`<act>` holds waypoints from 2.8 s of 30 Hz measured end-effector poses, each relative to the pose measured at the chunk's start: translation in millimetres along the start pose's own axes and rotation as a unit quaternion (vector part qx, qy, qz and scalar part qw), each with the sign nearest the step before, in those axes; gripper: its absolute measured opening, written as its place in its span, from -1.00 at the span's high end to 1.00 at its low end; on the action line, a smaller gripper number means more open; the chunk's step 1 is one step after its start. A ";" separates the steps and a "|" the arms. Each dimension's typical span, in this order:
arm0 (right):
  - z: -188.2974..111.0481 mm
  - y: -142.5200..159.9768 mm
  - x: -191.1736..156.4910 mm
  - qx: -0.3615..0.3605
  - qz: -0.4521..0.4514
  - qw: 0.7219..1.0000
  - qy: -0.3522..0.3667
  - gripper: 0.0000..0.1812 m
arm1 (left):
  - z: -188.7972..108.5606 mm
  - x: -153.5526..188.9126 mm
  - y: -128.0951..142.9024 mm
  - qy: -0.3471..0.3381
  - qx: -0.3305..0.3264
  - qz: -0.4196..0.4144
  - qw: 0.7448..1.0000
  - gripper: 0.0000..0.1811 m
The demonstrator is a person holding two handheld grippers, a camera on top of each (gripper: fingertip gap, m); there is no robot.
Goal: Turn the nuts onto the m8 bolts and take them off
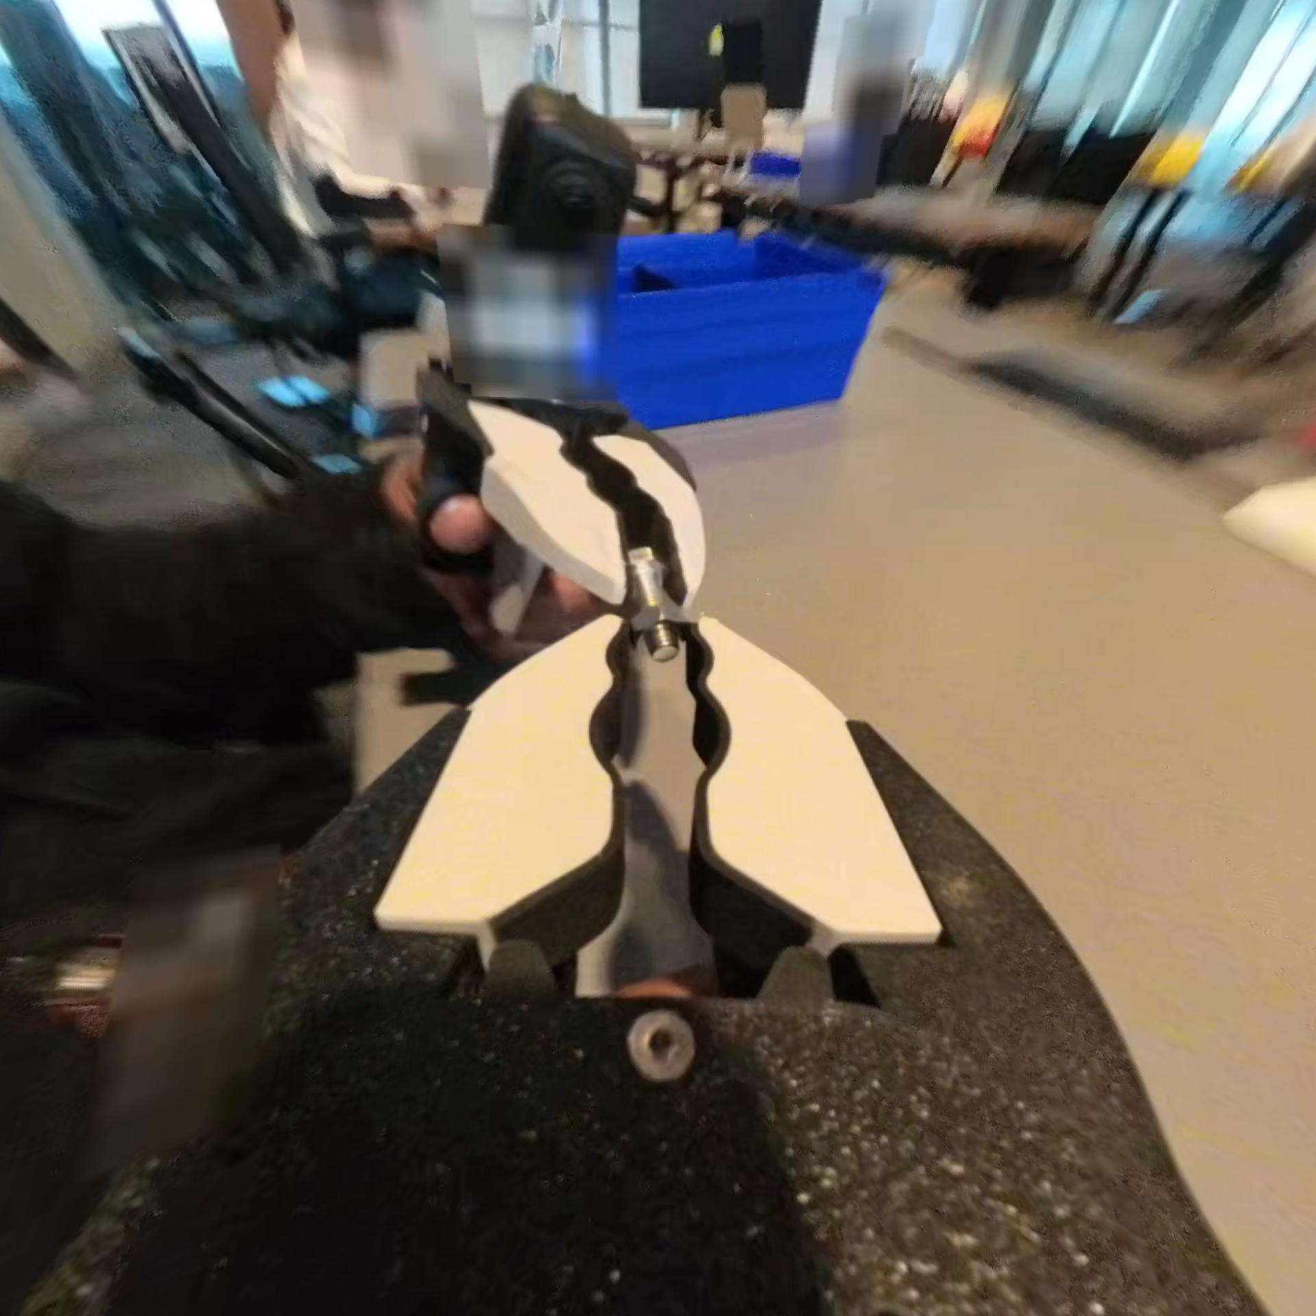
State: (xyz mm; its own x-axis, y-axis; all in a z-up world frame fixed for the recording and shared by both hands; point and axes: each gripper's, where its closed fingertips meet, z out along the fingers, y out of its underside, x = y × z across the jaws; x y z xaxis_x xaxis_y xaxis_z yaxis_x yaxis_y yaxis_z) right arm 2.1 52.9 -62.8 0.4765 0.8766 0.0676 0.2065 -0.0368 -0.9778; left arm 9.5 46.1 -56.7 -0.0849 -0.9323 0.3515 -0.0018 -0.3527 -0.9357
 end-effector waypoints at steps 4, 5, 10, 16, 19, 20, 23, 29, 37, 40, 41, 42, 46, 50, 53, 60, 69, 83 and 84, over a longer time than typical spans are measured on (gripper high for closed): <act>-4.6 -3.9 -6.3 0.021 0.240 0.963 -0.122 0.84 | 1.4 3.2 -2.0 0.001 0.006 0.022 1.000 0.85; -4.4 -4.2 -3.7 0.031 0.229 0.966 -0.118 0.83 | 1.1 0.8 -2.9 -0.005 0.009 0.016 1.000 0.85; -4.2 -5.9 10.9 0.038 0.006 0.999 0.003 0.60 | -6.8 -4.0 -13.8 0.004 0.048 -0.030 0.998 0.85; -8.4 -9.9 5.9 0.027 -0.265 0.960 0.086 0.60 | -6.2 0.0 -12.1 0.032 0.046 -0.064 0.996 0.85; -5.1 -5.8 0.7 0.015 -0.307 0.947 0.091 0.63 | -4.3 2.3 -9.2 0.038 0.037 -0.064 0.997 0.85; -4.1 -5.4 0.2 0.014 -0.311 0.946 0.093 0.66 | -3.8 2.9 -8.4 0.039 0.034 -0.063 0.997 0.85; -3.6 -4.3 2.7 0.008 -0.310 0.945 0.102 0.86 | -3.1 3.7 -7.3 0.041 0.030 -0.063 0.997 0.85; -5.8 -0.2 1.1 -0.007 -0.207 0.977 0.054 1.00 | -1.5 6.9 -5.0 0.044 0.021 -0.049 0.998 0.85; -7.6 -0.2 1.3 -0.001 -0.136 0.990 0.024 0.85 | -5.8 0.4 -11.0 0.028 0.041 -0.050 0.998 0.85; -8.6 -4.9 1.1 0.013 -0.201 0.978 0.047 0.72 | -5.0 -1.0 -10.0 0.024 0.038 -0.052 0.998 0.85; -8.9 -5.9 -0.3 0.015 -0.235 0.970 0.055 0.70 | -4.8 -1.2 -9.7 0.024 0.037 -0.053 0.998 0.85; -8.7 -6.0 -2.1 0.013 -0.267 0.962 0.062 0.68 | -4.6 -1.2 -9.5 0.024 0.036 -0.054 0.998 0.85; -6.1 -5.4 -1.7 0.004 -0.330 0.940 0.092 0.65 | -2.7 0.8 -6.4 0.028 0.025 -0.052 0.998 0.85; -7.4 -12.7 0.8 0.022 -0.332 0.937 0.111 0.74 | -0.9 3.5 -3.3 0.034 0.015 -0.050 0.998 0.85; -7.5 -12.0 -3.8 0.021 -0.324 0.941 0.095 0.83 | 0.0 3.7 -2.0 0.032 0.010 -0.048 0.998 0.85; -15.1 -14.2 -14.9 0.018 0.078 0.993 -0.090 0.84 | 1.9 18.2 -0.4 0.052 0.003 0.015 0.999 0.85; -19.6 -24.3 -1.7 0.073 -0.129 0.989 0.008 0.59 | -4.5 9.8 -12.1 0.044 0.041 -0.021 0.998 0.85; -7.9 -2.4 -8.3 -0.009 -0.103 0.995 -0.002 0.84 | 0.5 9.8 0.1 0.029 -0.001 0.008 1.000 0.85; -8.4 0.1 -11.9 -0.016 -0.002 0.999 -0.047 0.84 | 1.1 11.3 1.7 0.028 -0.007 0.023 0.999 0.85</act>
State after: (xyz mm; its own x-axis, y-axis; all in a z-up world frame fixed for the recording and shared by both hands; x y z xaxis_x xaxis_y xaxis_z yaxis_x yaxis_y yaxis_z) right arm 3.7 38.5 -62.1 0.3931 0.9181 0.0510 0.2359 -0.0471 -0.9706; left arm 9.7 34.8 -54.3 -0.1416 -0.9414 0.3062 -0.0106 -0.3078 -0.9514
